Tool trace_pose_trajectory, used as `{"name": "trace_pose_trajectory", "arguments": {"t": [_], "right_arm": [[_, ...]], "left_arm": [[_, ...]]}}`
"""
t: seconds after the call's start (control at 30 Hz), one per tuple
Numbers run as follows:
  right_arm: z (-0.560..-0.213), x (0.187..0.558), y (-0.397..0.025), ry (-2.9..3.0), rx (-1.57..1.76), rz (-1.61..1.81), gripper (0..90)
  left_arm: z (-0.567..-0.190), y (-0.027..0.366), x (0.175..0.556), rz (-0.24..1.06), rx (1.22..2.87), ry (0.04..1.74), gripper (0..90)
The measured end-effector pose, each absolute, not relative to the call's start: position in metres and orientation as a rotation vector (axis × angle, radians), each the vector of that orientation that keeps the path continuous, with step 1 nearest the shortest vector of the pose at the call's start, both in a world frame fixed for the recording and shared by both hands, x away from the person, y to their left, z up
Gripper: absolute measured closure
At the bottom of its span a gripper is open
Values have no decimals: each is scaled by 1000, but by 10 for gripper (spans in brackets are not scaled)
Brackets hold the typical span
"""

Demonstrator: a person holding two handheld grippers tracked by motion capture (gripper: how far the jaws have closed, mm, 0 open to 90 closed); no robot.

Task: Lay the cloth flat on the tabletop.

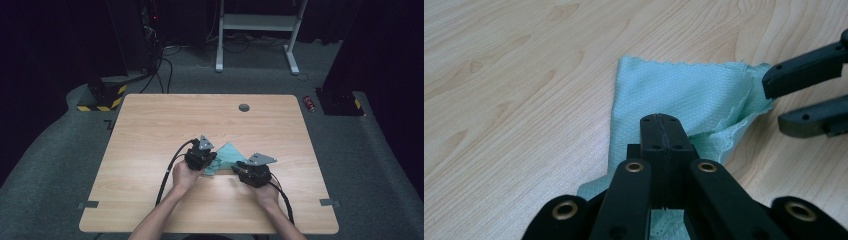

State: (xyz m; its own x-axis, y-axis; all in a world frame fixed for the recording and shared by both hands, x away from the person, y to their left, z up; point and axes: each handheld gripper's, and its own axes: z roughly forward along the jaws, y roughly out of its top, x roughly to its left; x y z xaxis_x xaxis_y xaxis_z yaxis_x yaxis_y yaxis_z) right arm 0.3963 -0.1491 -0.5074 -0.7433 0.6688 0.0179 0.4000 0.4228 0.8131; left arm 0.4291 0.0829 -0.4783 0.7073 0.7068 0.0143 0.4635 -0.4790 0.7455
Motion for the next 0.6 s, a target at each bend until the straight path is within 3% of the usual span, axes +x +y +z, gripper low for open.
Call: {"name": "trace_pose_trajectory", "arguments": {"t": [0.33, 0.4, 0.43, 0.47, 0.6], "right_arm": [[-511, 396, -140, 2420, 881, 1186, 722], [-511, 400, -140, 2431, 899, 1178, 751], [-513, 402, -138, 2444, 900, 1183, 852], [-513, 402, -138, 2443, 889, 1187, 891], [-513, 401, -136, 2457, 866, 1187, 900]], "left_arm": [[-478, 84, 430, 409, 2157, 889, 900], [-478, 84, 430, 406, 2159, 886, 900], [-478, 84, 429, 405, 2159, 886, 900], [-478, 84, 429, 405, 2159, 886, 900], [-478, 87, 431, 406, 2155, 898, 900]]}}
